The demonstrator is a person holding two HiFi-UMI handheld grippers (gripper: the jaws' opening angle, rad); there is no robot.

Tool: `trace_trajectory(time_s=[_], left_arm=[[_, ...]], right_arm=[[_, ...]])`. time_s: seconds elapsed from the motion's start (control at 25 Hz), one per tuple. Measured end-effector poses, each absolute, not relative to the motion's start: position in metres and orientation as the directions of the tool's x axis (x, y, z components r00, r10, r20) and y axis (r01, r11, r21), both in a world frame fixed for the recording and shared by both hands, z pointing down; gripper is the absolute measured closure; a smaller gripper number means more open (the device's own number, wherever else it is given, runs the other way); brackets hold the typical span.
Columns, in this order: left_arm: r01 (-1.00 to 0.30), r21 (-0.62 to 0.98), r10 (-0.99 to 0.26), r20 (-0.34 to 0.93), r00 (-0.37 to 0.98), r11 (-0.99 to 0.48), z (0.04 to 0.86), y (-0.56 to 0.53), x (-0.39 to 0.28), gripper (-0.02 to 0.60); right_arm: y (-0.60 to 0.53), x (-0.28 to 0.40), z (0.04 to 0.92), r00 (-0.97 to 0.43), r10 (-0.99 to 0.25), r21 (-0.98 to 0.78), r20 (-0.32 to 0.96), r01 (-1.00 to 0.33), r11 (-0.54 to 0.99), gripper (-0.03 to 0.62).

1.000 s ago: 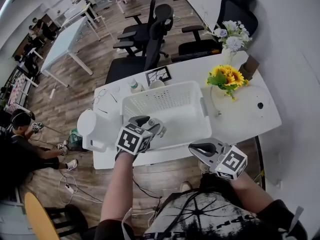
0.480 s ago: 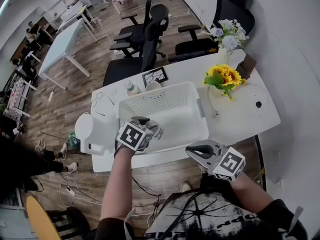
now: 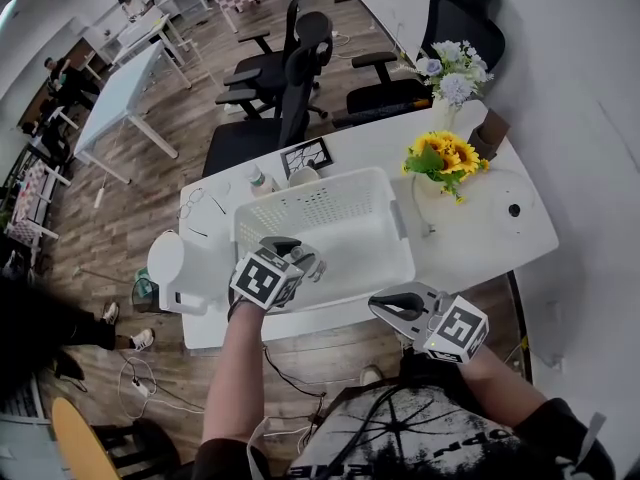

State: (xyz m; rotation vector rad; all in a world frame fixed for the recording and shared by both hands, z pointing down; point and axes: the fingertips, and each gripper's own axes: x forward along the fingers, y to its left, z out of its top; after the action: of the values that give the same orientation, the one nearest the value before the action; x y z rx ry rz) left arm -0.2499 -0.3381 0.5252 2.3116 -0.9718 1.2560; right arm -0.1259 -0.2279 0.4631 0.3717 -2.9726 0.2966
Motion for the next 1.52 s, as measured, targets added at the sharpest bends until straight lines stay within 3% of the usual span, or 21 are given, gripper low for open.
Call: trace_trajectory(time_s=[0.36, 0.76, 1.52], left_arm=[[-0.693, -0.092, -0.446, 0.824, 0.35, -0.715, 0.524, -0.339, -0.25, 0.431], [-0.723, -0.067, -0.522, 0.737, 0.429, -0.688, 0.488, -0.342, -0.246, 0.431], [-0.727, -0.062, -0.67, 0.45, 0.591, -0.684, 0.367, -0.328, -0.219, 0.433]], right_arm=[[-0.23, -0.125, 0.463, -0.958, -0.244, -0.173, 0.153, -0.27, 0.947, 0.569], [-0.231, -0.124, 0.46, -0.953, -0.263, -0.155, 0.153, -0.286, 0.945, 0.569], [-0.218, -0.119, 0.432, -0.915, -0.386, -0.098, 0.113, -0.397, 0.913, 0.569]])
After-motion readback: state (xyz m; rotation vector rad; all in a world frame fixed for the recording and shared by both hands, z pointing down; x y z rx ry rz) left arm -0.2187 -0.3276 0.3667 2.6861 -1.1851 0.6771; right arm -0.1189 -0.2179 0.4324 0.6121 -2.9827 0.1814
